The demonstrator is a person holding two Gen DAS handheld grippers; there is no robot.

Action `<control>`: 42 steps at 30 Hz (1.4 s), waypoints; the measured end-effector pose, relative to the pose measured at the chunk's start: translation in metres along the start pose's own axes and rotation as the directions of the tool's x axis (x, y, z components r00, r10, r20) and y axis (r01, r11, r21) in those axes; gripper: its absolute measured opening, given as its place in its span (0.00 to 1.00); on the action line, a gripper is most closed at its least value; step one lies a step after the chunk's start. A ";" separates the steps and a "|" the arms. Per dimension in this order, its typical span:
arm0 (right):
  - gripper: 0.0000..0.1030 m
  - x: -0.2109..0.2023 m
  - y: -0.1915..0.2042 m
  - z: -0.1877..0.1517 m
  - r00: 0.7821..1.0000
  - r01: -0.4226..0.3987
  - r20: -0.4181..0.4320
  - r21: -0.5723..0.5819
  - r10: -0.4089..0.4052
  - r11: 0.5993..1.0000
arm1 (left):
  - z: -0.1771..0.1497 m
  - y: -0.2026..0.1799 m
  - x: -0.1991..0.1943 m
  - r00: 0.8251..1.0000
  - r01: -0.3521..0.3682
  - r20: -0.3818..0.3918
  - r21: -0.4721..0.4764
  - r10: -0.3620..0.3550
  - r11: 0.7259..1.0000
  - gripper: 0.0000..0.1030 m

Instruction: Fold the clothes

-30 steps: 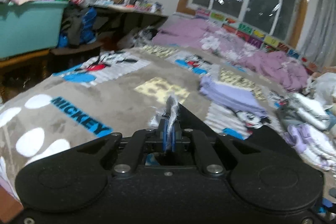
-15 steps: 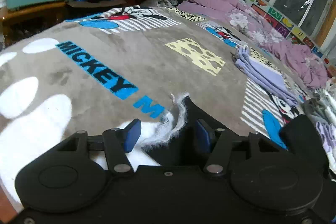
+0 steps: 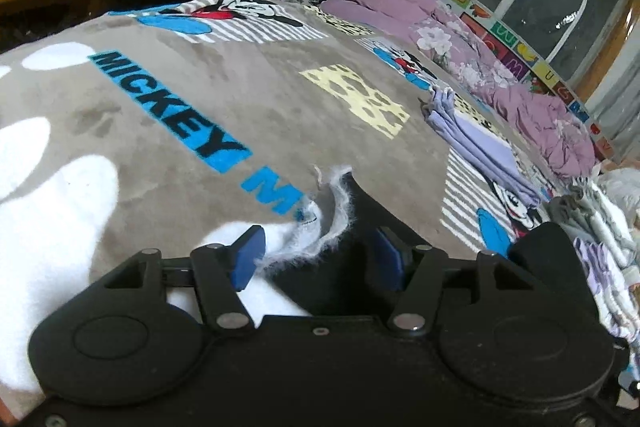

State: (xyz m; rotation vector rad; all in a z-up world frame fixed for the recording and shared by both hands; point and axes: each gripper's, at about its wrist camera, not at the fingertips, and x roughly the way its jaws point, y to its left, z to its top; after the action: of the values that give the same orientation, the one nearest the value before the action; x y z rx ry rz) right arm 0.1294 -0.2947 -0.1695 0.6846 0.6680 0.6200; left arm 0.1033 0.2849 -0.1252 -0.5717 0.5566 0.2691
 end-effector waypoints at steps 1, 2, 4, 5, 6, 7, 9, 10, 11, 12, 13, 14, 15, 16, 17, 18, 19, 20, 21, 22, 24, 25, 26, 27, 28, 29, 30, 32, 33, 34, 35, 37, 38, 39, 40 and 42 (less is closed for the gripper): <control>0.85 0.001 0.000 0.000 1.000 0.004 -0.003 0.008 -0.004 1.000 | -0.001 -0.003 0.001 1.000 -0.001 0.002 0.014 0.001 1.000 0.56; 0.76 0.004 -0.001 0.001 1.000 0.007 -0.007 0.026 -0.007 1.000 | -0.002 -0.006 0.002 1.000 -0.002 0.003 0.028 0.002 1.000 0.50; 0.70 0.009 -0.002 0.002 1.000 0.002 -0.011 0.078 -0.002 0.997 | -0.004 -0.007 0.005 1.000 0.000 -0.015 0.035 0.001 0.999 0.15; 0.57 0.013 0.001 0.002 1.000 0.000 -0.014 0.089 0.001 0.996 | -0.004 -0.008 0.007 1.000 0.000 -0.023 0.038 0.001 0.999 0.13; 0.45 0.016 0.004 0.001 1.000 -0.001 -0.018 0.101 0.003 0.995 | -0.005 -0.008 0.007 1.000 -0.003 -0.019 0.030 0.004 1.000 0.10; 0.40 0.019 0.006 0.000 1.000 -0.004 -0.019 0.116 0.006 0.993 | -0.005 -0.008 0.007 1.000 -0.002 -0.014 0.020 0.002 1.000 0.09; 0.31 0.019 0.004 -0.005 1.000 -0.009 0.000 0.186 0.009 0.983 | -0.005 -0.008 0.006 1.000 0.002 -0.003 0.007 -0.002 1.000 0.08; 0.29 0.017 0.003 -0.007 1.000 -0.011 0.012 0.225 0.009 0.974 | -0.005 -0.009 0.004 1.000 0.007 0.005 0.003 -0.007 1.000 0.07; 0.25 0.014 0.001 -0.009 1.000 -0.016 0.025 0.263 0.010 0.965 | -0.004 -0.010 0.002 1.000 0.018 0.012 -0.002 -0.018 1.000 0.07; 0.22 0.008 0.000 -0.009 0.999 -0.029 0.041 0.300 0.017 0.954 | -0.004 -0.012 0.000 0.999 0.033 0.013 -0.008 -0.033 0.999 0.07; 0.19 0.002 -0.001 -0.009 0.998 -0.040 0.055 0.333 0.023 0.942 | -0.002 -0.015 -0.004 0.998 0.053 0.015 -0.013 -0.053 0.999 0.07; 0.13 -0.006 -0.001 -0.008 0.998 -0.048 0.061 0.355 0.028 0.934 | 0.000 -0.018 -0.008 0.997 0.074 0.017 -0.017 -0.073 0.997 0.07; 0.13 -0.013 -0.001 -0.006 0.997 -0.055 0.066 0.378 0.033 0.924 | 0.001 -0.021 -0.012 0.995 0.094 0.019 -0.022 -0.094 0.995 0.07; 0.13 -0.021 0.000 -0.005 0.997 -0.063 0.072 0.400 0.037 0.914 | 0.002 -0.024 -0.017 0.993 0.119 0.019 -0.025 -0.119 0.993 0.07; 0.13 -0.029 0.000 -0.004 0.996 -0.072 0.078 0.422 0.043 0.904 | 0.001 -0.028 -0.023 0.991 0.136 0.019 -0.026 -0.135 0.990 0.07; 0.12 -0.036 -0.001 -0.002 0.995 -0.082 0.082 0.446 0.050 0.891 | 0.000 -0.031 -0.029 0.988 0.151 0.020 -0.027 -0.151 0.988 0.07; 0.13 -0.042 -0.002 -0.001 0.995 -0.086 0.079 0.466 0.055 0.881 | -0.002 -0.033 -0.034 0.988 0.154 0.017 -0.025 -0.154 0.988 0.07; 0.12 -0.048 -0.002 -0.002 0.996 -0.087 0.074 0.478 0.058 0.874 | -0.004 -0.035 -0.039 0.988 0.157 0.014 -0.023 -0.157 0.987 0.07; 0.12 -0.053 -0.001 -0.003 0.996 -0.084 0.071 0.485 0.057 0.871 | -0.006 -0.036 -0.041 0.989 0.150 0.007 -0.023 -0.150 0.988 0.07; 0.12 -0.058 0.000 -0.004 0.996 -0.081 0.068 0.491 0.055 0.867 | -0.009 -0.036 -0.043 0.990 0.144 0.001 -0.022 -0.144 0.989 0.07; 0.12 -0.068 0.000 -0.012 0.997 -0.074 0.064 0.508 0.048 0.858 | -0.014 -0.035 -0.044 0.993 0.121 -0.013 -0.012 -0.121 0.993 0.07; 0.12 -0.072 -0.002 -0.018 0.997 -0.067 0.058 0.519 0.043 0.852 | -0.016 -0.033 -0.042 0.994 0.107 -0.021 -0.010 -0.107 0.994 0.07; 0.12 -0.074 -0.003 -0.023 0.998 -0.054 0.050 0.520 0.032 0.853 | -0.019 -0.031 -0.040 0.995 0.092 -0.029 -0.007 -0.092 0.996 0.07; 0.12 -0.075 -0.006 -0.028 0.999 -0.033 0.040 0.515 0.015 0.856 | -0.021 -0.027 -0.037 0.997 0.072 -0.039 -0.010 -0.072 0.997 0.07; 0.12 -0.075 -0.010 -0.032 1.000 -0.005 0.027 0.511 -0.011 0.860 | -0.025 -0.023 -0.036 0.997 0.050 -0.051 -0.014 -0.050 0.999 0.07; 0.12 -0.075 -0.014 -0.037 0.999 0.024 0.013 0.506 -0.036 0.862 | -0.027 -0.020 -0.035 0.998 0.026 -0.058 -0.008 -0.027 1.000 0.07; 0.13 -0.074 -0.019 -0.042 0.998 0.053 0.000 0.501 -0.061 0.864 | -0.029 -0.018 -0.034 0.998 0.003 -0.065 -0.003 -0.003 1.000 0.12; 0.19 -0.074 -0.027 -0.050 0.994 0.100 -0.015 0.490 -0.107 0.866 | -0.029 -0.016 -0.036 0.998 -0.048 -0.051 0.016 0.049 0.999 0.27; 0.20 -0.076 -0.031 -0.053 0.995 0.081 0.004 0.501 -0.095 0.862 | -0.029 -0.015 -0.039 0.996 -0.077 -0.032 0.027 0.078 0.997 0.32; 0.24 -0.078 -0.034 -0.056 0.996 0.061 0.023 0.512 -0.084 0.857 | -0.027 -0.016 -0.043 0.995 -0.098 -0.003 0.037 0.099 0.994 0.39; 0.34 -0.080 -0.037 -0.059 0.996 0.040 0.044 0.521 -0.073 0.853 | -0.025 -0.017 -0.047 0.993 -0.119 0.026 0.046 0.118 0.992 0.42; 0.47 -0.084 -0.040 -0.059 0.995 -0.002 0.085 0.518 -0.049 0.855 | -0.021 -0.016 -0.051 0.991 -0.121 0.062 0.030 0.119 0.992 0.43; 0.53 -0.086 -0.040 -0.057 0.994 -0.018 0.102 0.513 -0.040 0.858 | -0.019 -0.016 -0.053 0.992 -0.106 0.074 0.021 0.105 0.994 0.43; 0.58 -0.087 -0.040 -0.055 0.993 -0.030 0.114 0.507 -0.033 0.862 | -0.018 -0.016 -0.054 0.992 -0.098 0.083 0.015 0.097 0.995 0.43; 0.61 -0.088 -0.040 -0.052 0.992 -0.040 0.127 0.501 -0.027 0.865 | -0.017 -0.018 -0.054 0.992 -0.088 0.089 0.013 0.087 0.996 0.43; 0.67 -0.088 -0.045 -0.046 0.988 -0.066 0.151 0.501 -0.012 0.863 | -0.015 -0.022 -0.053 0.993 -0.069 0.101 0.007 0.067 0.998 0.43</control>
State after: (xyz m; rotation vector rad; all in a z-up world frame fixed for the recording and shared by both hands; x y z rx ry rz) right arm 0.0537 -0.3672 -0.1993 1.2226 0.6866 0.4106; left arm 0.0620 0.2537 -0.0957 -0.5262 0.4799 0.3573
